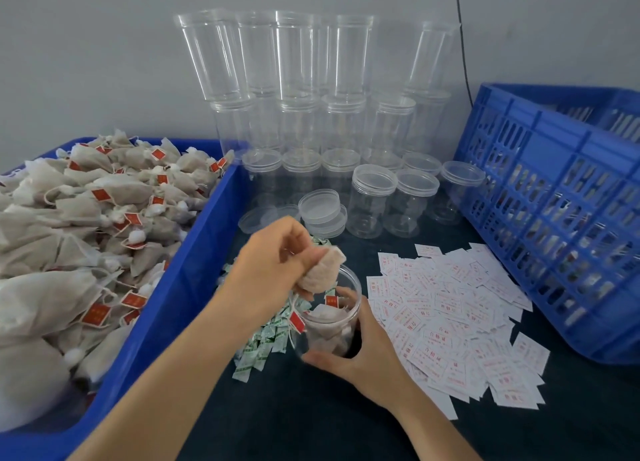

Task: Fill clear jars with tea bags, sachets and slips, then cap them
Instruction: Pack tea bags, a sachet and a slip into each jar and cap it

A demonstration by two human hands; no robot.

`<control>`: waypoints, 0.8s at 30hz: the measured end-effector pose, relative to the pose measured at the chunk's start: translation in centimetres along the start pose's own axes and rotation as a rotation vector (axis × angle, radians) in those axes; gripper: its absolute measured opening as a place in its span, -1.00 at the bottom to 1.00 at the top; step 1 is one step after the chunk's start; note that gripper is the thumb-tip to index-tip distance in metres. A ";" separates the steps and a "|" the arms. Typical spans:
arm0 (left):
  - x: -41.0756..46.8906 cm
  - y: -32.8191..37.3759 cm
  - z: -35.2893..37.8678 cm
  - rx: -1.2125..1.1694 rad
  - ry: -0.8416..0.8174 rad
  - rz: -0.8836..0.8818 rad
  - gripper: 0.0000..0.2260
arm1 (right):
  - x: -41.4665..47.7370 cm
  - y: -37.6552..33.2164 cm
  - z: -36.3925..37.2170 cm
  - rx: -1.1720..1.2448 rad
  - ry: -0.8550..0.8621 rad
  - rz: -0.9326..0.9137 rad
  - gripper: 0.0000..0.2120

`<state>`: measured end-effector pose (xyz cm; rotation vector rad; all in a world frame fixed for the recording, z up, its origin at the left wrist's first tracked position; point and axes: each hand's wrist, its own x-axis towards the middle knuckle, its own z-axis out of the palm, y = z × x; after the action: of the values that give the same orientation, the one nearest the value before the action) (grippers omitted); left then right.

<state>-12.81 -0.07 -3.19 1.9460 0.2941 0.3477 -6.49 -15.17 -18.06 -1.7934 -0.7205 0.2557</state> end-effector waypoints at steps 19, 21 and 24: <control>2.2 -14.8 -17.4 1.577 -0.099 -0.251 -0.84 | 0.1 0.6 0.0 0.024 -0.045 0.007 -0.13; 2.0 -15.4 -17.3 1.621 -0.097 -0.226 -0.88 | 0.1 0.6 0.0 0.028 -0.048 0.006 -0.13; 1.7 -14.7 -16.9 1.503 0.010 -0.183 -0.86 | 0.1 0.6 0.0 0.034 -0.045 0.007 -0.12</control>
<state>-18.23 20.56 -10.31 3.3277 0.9086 -0.0677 -6.24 -15.21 -18.56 -1.7630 -0.7377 0.3126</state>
